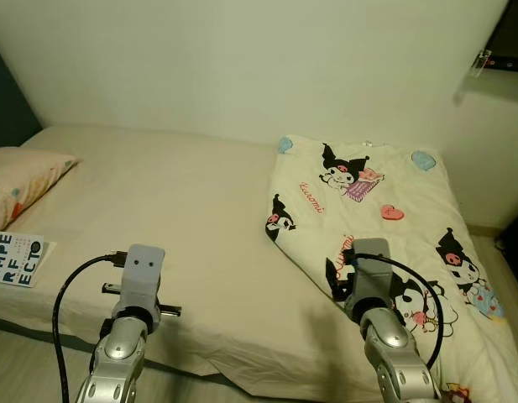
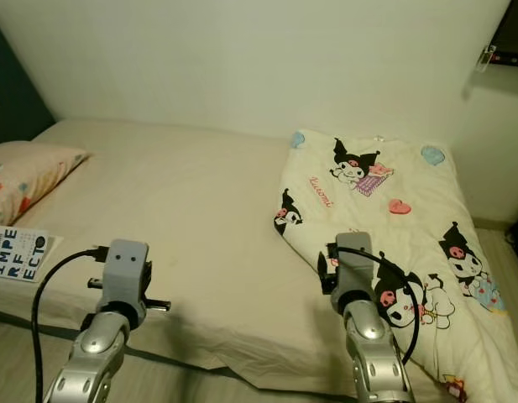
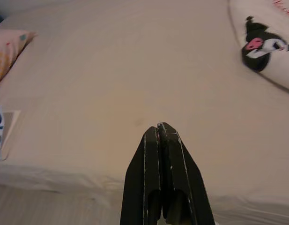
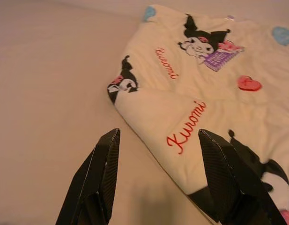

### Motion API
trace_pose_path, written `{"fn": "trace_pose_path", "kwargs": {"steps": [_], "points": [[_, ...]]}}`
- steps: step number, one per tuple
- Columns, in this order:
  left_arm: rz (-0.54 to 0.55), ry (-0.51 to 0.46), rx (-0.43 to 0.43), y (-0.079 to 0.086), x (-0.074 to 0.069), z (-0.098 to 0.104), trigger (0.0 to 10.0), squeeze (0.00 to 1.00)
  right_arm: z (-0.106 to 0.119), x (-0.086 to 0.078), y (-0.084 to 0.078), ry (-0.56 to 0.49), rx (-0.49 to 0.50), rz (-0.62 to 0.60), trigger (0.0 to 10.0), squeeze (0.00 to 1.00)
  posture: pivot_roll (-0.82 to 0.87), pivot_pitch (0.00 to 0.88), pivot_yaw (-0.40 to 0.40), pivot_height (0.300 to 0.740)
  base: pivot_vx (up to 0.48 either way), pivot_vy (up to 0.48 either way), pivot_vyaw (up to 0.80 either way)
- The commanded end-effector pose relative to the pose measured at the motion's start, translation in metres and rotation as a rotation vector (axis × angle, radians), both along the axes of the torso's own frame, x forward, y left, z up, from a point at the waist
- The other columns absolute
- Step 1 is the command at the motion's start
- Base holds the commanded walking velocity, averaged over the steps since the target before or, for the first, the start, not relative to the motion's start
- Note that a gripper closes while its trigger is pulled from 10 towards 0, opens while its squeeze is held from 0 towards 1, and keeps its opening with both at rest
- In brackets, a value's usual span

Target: Clean up the room

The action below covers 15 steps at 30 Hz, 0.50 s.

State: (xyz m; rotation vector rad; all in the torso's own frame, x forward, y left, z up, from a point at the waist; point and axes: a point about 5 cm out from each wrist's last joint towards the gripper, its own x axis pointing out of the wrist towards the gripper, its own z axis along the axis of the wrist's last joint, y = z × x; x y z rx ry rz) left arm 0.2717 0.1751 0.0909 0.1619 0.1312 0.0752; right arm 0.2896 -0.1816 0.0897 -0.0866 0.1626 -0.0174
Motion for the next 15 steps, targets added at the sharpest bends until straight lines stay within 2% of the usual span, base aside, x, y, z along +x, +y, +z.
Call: {"fn": "trace_pose_path", "kwargs": {"steps": [1, 5, 12, 13, 15], "points": [[-0.016, -0.002, -0.020, -0.0032, 0.0001, -0.0010, 10.0, 0.00, -0.0039, -0.0023, -0.0025, 0.009, 0.004, -0.016, 10.0, 0.00, -0.08, 0.111, 0.019, 0.733, 0.000, 0.000, 0.00], [-0.038, -0.004, 0.006, -0.0064, 0.0009, -0.0007, 10.0, 0.00, -0.0047, -0.0034, -0.0007, 0.007, 0.009, -0.023, 10.0, 0.00, -0.09, 0.111, 0.023, 0.733, 0.000, 0.000, 0.00], [-0.064, 0.016, 0.046, -0.0094, 0.0007, -0.0030, 10.0, 0.00, -0.0061, -0.0046, 0.0001, 0.008, 0.016, -0.025, 10.0, 0.00, -0.09, 0.111, 0.027, 0.733, 0.000, -0.441, 0.00], [-0.053, 0.022, 0.041, -0.0089, 0.0005, -0.0038, 10.0, 0.00, -0.0064, -0.0050, -0.0001, 0.009, 0.018, -0.026, 10.0, 0.00, -0.09, 0.111, 0.029, 0.733, 0.000, -0.480, 0.00], [-0.009, 0.047, 0.002, -0.0048, 0.0008, -0.0062, 10.0, 0.00, -0.0071, -0.0054, -0.0005, 0.015, 0.020, -0.025, 10.0, 0.00, -0.09, 0.112, 0.029, 0.733, 0.000, 0.000, 0.00]]}}
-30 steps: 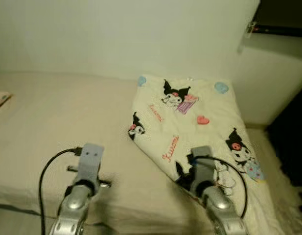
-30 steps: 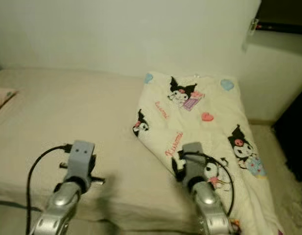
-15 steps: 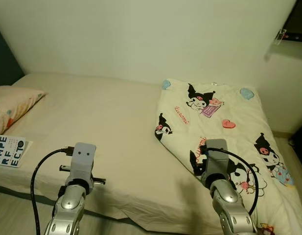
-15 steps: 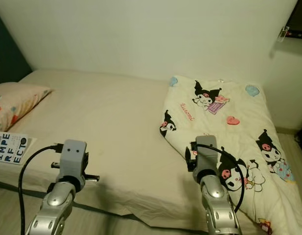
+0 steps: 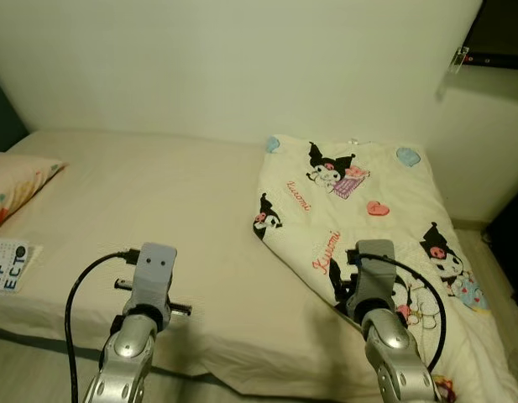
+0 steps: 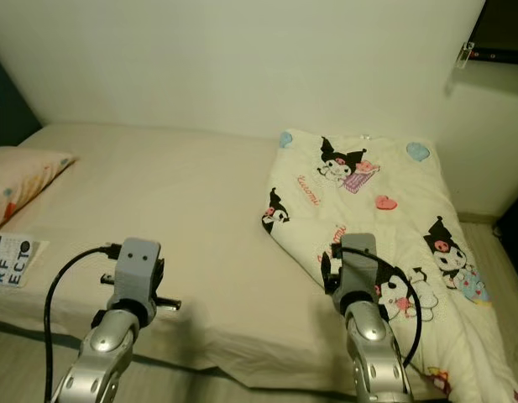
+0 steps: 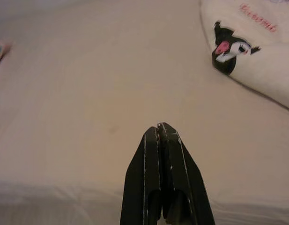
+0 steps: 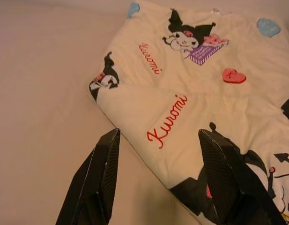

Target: Clean up the room

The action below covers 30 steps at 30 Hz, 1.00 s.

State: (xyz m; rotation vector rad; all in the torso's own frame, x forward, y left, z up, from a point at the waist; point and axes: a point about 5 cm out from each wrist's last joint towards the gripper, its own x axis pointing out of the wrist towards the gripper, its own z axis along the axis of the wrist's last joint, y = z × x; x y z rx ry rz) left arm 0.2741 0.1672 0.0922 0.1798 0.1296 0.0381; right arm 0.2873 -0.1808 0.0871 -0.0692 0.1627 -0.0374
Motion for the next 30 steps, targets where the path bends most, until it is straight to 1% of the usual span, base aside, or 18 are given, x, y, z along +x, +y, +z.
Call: {"fn": "trace_pose_path", "kwargs": {"steps": [1, 8, 11, 12, 13, 14, 17, 25, 30], "points": [[0.030, 0.045, -0.013, 0.003, -0.002, -0.007, 10.0, 0.00, -0.004, -0.003, -0.001, 0.016, 0.005, -0.003, 10.0, 0.00, -0.09, 0.112, 0.029, 0.733, 0.000, 0.000, 0.00], [0.113, 0.069, -0.054, 0.010, 0.001, -0.010, 10.0, 0.00, -0.003, -0.001, -0.003, 0.025, 0.006, 0.008, 10.0, 0.00, -0.10, 0.113, 0.029, 0.733, 0.000, 0.000, 0.00], [0.131, 0.070, -0.057, 0.014, 0.001, -0.011, 10.0, 0.00, -0.001, 0.001, -0.010, 0.022, -0.006, -0.007, 10.0, 0.00, -0.10, 0.110, 0.029, 0.733, 0.000, 0.000, 0.00], [0.129, 0.064, -0.054, 0.014, 0.002, -0.010, 10.0, 0.00, 0.000, 0.003, -0.015, 0.022, -0.013, -0.026, 10.0, 0.00, -0.10, 0.110, 0.029, 0.733, 0.000, 0.000, 0.00], [0.129, 0.064, -0.054, 0.014, 0.002, -0.010, 10.0, 0.00, 0.000, 0.003, -0.015, 0.022, -0.013, -0.026, 10.0, 0.00, -0.10, 0.110, 0.029, 0.733, 0.000, 0.000, 0.00], [0.117, 0.055, -0.056, 0.015, 0.002, -0.010, 10.0, 0.00, 0.001, 0.004, -0.021, 0.030, -0.021, -0.053, 10.0, 0.00, -0.10, 0.110, 0.029, 0.733, 0.000, 0.000, 0.00], [0.095, 0.046, -0.049, 0.014, 0.003, -0.009, 10.0, 0.00, 0.000, 0.005, -0.027, 0.046, -0.032, -0.080, 10.0, 0.00, -0.10, 0.110, 0.029, 0.724, 0.000, 0.000, 0.00], [0.071, 0.032, -0.050, 0.011, 0.004, -0.006, 10.0, 0.00, 0.001, 0.006, -0.031, 0.041, -0.035, -0.084, 10.0, 0.00, -0.11, 0.100, 0.028, 0.699, 0.000, 0.000, 0.00], [0.072, 0.035, -0.047, 0.011, 0.004, -0.007, 10.0, 0.00, 0.002, 0.007, -0.029, 0.039, -0.036, -0.068, 10.0, 0.00, -0.11, 0.099, 0.022, 0.679, 0.000, 0.000, 0.00]]}}
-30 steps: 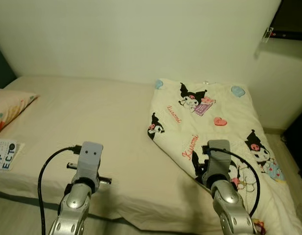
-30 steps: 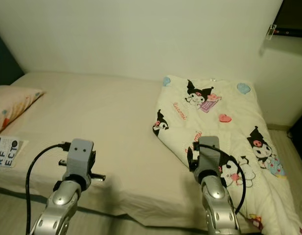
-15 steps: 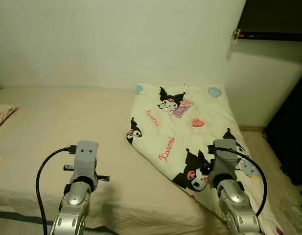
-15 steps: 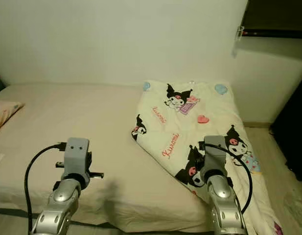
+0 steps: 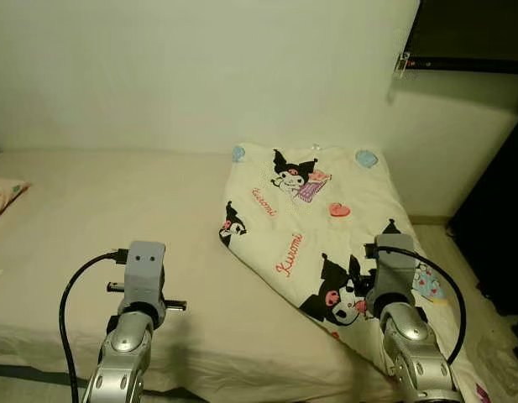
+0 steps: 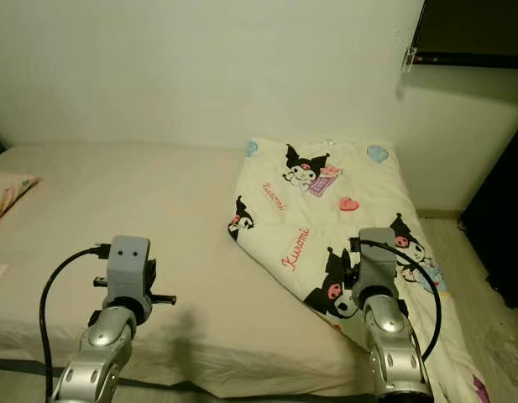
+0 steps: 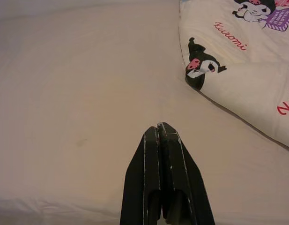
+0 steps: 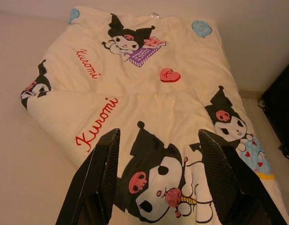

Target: Clean up the room

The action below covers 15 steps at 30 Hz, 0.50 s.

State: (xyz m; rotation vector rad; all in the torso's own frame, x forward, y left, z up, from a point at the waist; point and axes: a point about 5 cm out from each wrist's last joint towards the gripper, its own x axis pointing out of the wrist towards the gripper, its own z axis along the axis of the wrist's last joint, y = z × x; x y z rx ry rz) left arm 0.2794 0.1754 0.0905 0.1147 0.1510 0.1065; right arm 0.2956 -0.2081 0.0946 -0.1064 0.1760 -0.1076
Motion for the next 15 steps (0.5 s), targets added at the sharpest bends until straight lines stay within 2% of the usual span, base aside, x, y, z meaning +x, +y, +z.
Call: {"fn": "trace_pose_path", "kwargs": {"steps": [1, 15], "points": [[-0.003, 0.021, 0.015, 0.0029, -0.0016, -0.0053, 10.0, 0.00, -0.0059, -0.0011, -0.0010, 0.028, 0.007, 0.000, 10.0, 0.00, -0.11, 0.099, 0.022, 0.674, 0.000, 0.000, 0.00], [-0.012, 0.022, 0.008, -0.0001, -0.0017, -0.0057, 10.0, 0.00, -0.0060, -0.0013, -0.0026, 0.029, 0.009, 0.002, 10.0, 0.00, -0.11, 0.105, 0.020, 0.619, 0.000, 0.000, 0.00]]}}
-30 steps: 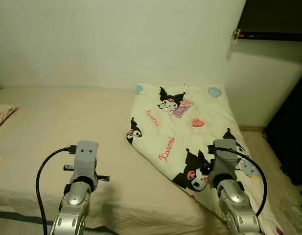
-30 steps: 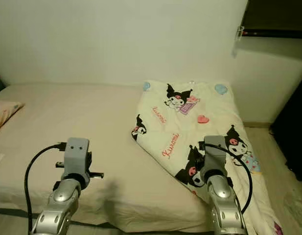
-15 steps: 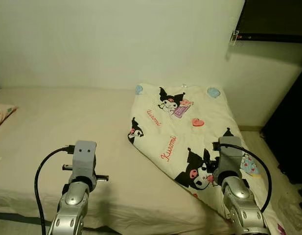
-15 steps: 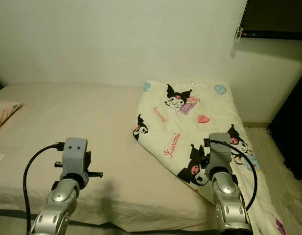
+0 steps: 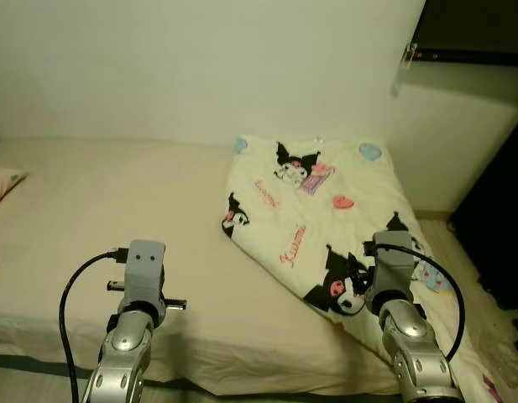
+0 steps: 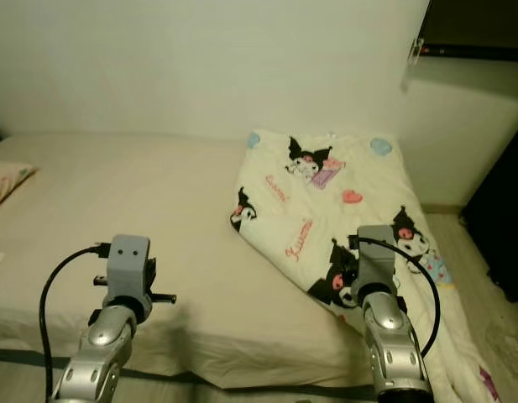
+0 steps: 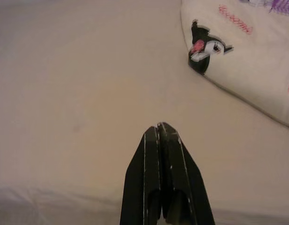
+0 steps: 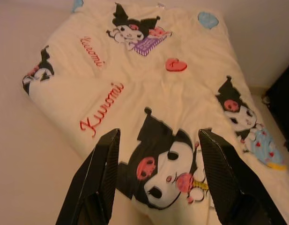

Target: Clean up the room

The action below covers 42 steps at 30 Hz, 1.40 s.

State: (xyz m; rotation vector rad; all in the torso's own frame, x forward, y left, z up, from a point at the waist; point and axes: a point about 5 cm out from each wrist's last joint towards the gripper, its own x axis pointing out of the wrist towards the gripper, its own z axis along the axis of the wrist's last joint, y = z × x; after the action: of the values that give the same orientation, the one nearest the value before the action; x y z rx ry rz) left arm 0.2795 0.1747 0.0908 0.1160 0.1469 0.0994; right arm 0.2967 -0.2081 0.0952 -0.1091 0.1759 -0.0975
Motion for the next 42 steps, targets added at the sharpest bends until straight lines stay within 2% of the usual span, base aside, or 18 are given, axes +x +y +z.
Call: {"fn": "trace_pose_path", "kwargs": {"steps": [1, 17, 26, 42], "points": [[-0.008, 0.024, 0.005, 0.000, -0.002, -0.006, 10.0, 0.00, -0.007, -0.003, -0.003, 0.027, 0.012, -0.009, 10.0, 0.00, -0.11, 0.105, 0.020, 0.619, 0.000, 0.000, 0.00], [-0.085, 0.025, 0.002, -0.011, 0.001, -0.006, 10.0, 0.00, -0.009, -0.007, -0.001, 0.031, 0.033, -0.034, 10.0, 0.00, -0.11, 0.107, 0.026, 0.619, 0.000, 0.000, 0.00], [-0.104, 0.025, 0.003, -0.014, 0.002, -0.005, 10.0, 0.00, -0.010, -0.009, -0.002, 0.041, 0.042, -0.044, 10.0, 0.00, -0.11, 0.114, 0.031, 0.599, 0.000, 0.000, 0.00], [-0.141, 0.031, -0.018, -0.018, 0.001, -0.008, 10.0, 0.00, -0.010, -0.012, -0.002, 0.047, 0.042, -0.043, 10.0, 0.00, -0.12, 0.128, 0.025, 0.599, 0.000, 0.000, 0.00]]}}
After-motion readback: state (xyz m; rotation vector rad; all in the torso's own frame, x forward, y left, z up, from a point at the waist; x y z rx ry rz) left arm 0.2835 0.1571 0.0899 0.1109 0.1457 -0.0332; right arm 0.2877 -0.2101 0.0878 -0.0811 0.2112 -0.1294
